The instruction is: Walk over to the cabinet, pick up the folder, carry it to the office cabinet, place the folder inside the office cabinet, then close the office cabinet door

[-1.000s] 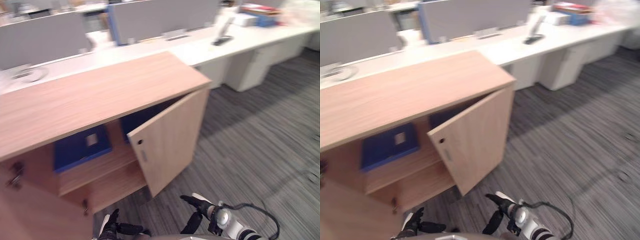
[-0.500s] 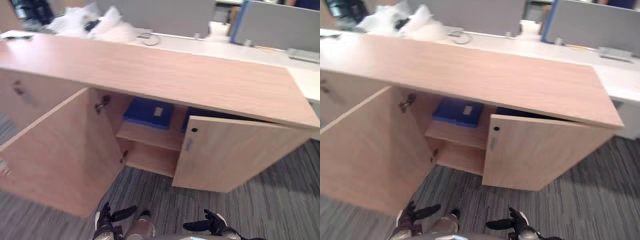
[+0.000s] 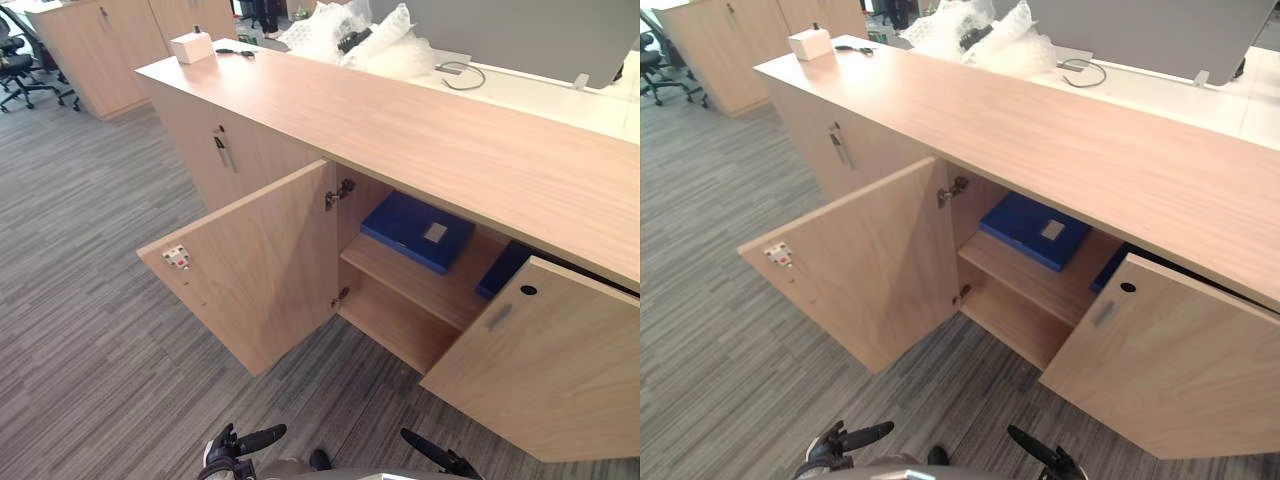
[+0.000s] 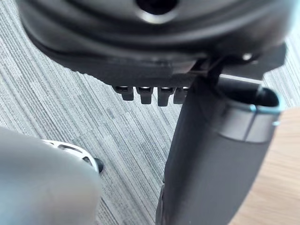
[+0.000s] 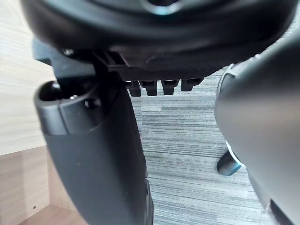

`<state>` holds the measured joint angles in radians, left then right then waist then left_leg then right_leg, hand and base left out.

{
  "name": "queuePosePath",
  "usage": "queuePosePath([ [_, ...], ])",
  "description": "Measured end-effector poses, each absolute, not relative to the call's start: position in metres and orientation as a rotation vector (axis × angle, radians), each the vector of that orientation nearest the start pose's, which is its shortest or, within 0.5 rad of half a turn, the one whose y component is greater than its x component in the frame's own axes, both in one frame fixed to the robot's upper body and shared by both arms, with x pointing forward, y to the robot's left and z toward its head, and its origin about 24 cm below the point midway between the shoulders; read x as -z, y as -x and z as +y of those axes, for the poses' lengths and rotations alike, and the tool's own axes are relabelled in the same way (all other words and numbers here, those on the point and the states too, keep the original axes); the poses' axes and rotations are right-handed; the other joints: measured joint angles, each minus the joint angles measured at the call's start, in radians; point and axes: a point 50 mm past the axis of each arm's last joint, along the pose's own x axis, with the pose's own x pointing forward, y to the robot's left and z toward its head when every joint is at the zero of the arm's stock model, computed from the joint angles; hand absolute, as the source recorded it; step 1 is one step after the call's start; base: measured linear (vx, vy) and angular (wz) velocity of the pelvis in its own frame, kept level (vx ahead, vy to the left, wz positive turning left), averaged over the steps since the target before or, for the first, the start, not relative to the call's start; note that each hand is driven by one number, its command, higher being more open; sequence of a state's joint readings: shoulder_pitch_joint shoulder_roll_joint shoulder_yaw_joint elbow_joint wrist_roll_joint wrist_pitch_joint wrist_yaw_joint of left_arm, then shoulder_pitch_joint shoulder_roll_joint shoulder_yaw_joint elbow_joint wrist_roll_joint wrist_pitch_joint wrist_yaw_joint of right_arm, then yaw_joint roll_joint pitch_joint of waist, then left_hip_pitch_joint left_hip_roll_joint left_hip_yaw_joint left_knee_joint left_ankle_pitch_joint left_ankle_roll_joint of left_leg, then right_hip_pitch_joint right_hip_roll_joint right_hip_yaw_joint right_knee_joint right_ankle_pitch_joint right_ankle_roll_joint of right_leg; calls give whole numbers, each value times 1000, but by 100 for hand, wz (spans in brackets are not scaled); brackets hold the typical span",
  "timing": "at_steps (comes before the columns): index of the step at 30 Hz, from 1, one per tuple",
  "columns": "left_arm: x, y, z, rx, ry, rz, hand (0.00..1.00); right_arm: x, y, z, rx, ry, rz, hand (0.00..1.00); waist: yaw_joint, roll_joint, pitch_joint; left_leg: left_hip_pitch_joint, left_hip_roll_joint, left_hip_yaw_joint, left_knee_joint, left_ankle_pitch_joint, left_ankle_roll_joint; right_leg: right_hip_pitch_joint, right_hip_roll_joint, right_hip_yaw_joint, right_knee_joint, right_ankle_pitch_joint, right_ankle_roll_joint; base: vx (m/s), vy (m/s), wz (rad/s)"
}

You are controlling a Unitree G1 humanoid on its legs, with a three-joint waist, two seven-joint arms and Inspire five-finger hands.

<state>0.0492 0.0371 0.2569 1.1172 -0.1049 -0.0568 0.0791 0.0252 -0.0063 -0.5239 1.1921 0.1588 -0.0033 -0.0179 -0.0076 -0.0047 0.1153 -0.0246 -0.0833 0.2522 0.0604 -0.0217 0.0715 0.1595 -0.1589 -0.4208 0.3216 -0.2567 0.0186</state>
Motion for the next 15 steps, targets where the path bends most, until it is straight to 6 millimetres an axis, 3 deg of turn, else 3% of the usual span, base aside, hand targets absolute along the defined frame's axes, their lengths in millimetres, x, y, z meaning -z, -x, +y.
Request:
queuePosePath([
  [2, 164, -91, 198, -366, 138, 1099, 100, 172, -69, -199, 600, -443, 1156, 100, -11, -4, -5, 67, -14, -51, -155, 81, -1, 0, 9, -28, 12, 20, 5, 78, 39, 54],
  [5, 164, -91, 202, -353, 136, 1096, 100, 173, -65, -195, 623, -473, 1168, 100, -15, -31, -5, 67, -21, -83, -153, 84, 0, 17, 10, -44, 8, 23, 6, 52, -6, 35],
  [15, 157, -86, 211, -436, 210, 1019, 100, 173, -62, -200, 625, -468, 1171, 100, -22, -22, -2, 82, -17, -98, -155, 84, -8, 47, 27, -42, -28, 38, 12, 33, -42, 5],
])
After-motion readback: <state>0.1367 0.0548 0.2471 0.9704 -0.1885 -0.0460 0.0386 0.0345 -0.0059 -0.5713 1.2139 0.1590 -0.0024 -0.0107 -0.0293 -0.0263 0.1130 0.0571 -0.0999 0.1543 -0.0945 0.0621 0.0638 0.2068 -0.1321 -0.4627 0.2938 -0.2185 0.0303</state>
